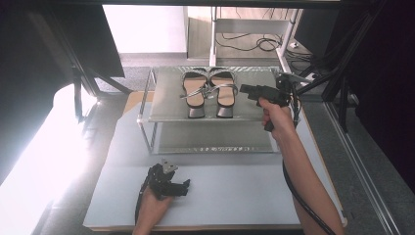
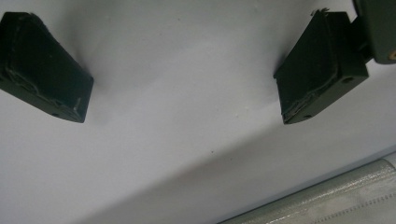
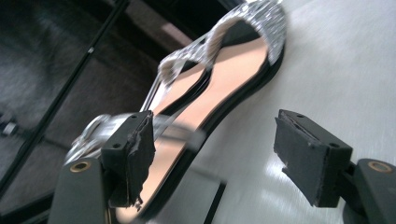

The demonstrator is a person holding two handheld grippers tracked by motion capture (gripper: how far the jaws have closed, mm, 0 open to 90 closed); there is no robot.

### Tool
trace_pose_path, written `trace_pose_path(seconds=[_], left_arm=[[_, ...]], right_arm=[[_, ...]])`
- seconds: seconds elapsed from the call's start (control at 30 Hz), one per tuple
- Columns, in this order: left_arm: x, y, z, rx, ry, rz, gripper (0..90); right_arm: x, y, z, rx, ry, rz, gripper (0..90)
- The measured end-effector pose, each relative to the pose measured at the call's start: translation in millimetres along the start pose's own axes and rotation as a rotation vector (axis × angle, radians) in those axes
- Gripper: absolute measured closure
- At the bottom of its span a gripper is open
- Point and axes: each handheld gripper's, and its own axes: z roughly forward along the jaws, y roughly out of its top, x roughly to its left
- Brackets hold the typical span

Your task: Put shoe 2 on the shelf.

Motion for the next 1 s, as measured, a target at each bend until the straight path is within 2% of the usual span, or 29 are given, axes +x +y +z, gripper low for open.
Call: trace_pose_path(seconds=[0.1, 0.23, 0.5, 0.63, 0.77, 1.0], left_arm=[[0.0, 0.0, 0.0, 0.000, 0.000, 0.000, 3.7], [0.0, 0.0, -0.1, 0.001, 0.001, 0.000, 3.7], [-0.3, 0.0, 0.1, -0.002, 0.001, -0.003, 3.7], [-0.3, 0.0, 0.1, -0.002, 0.001, -0.003, 3.7], [-0.4, -0.2, 0.3, -0.006, 0.002, -0.003, 3.7], [-0.5, -0.4, 0.2, -0.005, 0.003, -0.005, 3.7]], right_arm=[[6.6, -9.7, -12.8, 0.011, 0.021, -0.034, 28.8], [13.1, -24.8, -28.9, 0.031, 0.025, -0.091, 28.4], [11.7, -55.7, -53.4, 0.047, 0.052, -0.119, 27.9], [3.2, -72.4, -60.9, 0.058, 0.066, -0.121, 27.9], [-8.4, -90.0, -63.8, 0.053, 0.056, -0.148, 27.8], [-38.8, -125.8, -60.2, 0.079, 0.026, -0.191, 27.6]])
